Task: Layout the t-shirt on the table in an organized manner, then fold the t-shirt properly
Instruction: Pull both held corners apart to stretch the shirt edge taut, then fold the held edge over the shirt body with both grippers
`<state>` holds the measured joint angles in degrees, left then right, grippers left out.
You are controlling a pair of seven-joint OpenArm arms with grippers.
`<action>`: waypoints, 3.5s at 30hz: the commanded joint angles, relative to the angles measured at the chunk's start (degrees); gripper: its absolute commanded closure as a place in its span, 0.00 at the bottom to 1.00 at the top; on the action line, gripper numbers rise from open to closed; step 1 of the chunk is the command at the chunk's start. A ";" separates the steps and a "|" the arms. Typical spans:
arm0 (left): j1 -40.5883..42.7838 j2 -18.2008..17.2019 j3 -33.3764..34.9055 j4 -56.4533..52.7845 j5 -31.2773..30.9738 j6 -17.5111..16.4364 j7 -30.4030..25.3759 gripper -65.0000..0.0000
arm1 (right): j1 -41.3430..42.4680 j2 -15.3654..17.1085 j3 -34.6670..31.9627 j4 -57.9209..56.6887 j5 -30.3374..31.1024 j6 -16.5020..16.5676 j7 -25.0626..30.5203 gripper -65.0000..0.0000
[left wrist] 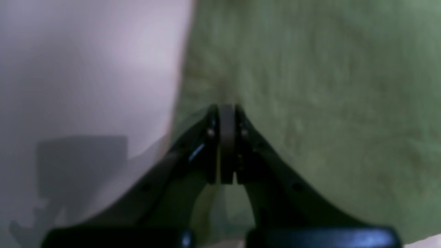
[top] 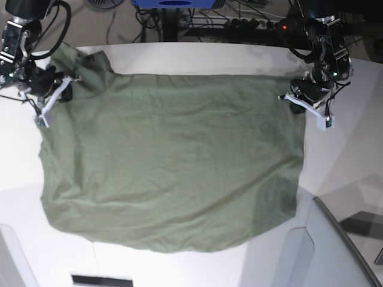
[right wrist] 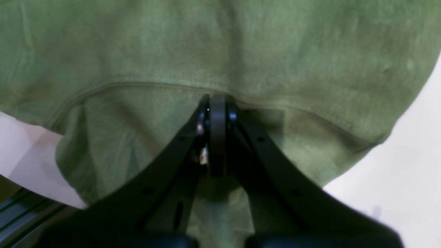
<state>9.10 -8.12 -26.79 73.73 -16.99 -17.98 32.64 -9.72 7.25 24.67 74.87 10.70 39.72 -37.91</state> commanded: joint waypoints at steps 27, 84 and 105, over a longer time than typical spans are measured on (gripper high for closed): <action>9.49 -0.45 -5.79 14.75 -1.51 -9.14 -1.13 0.46 | 2.55 -3.33 26.98 4.73 0.77 0.28 -4.59 0.21; 6.68 2.01 -8.86 -2.92 -17.16 -11.08 -1.39 1.00 | 1.14 -5.62 18.63 4.47 0.77 0.28 -8.20 0.63; 13.36 1.75 -8.60 11.50 -17.07 -10.90 -1.13 1.00 | -2.37 -5.53 19.16 21.88 5.61 0.28 -24.02 1.00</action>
<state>22.24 -5.76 -35.05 84.27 -33.28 -28.71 32.51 -12.19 0.93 43.51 95.64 16.08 39.94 -62.04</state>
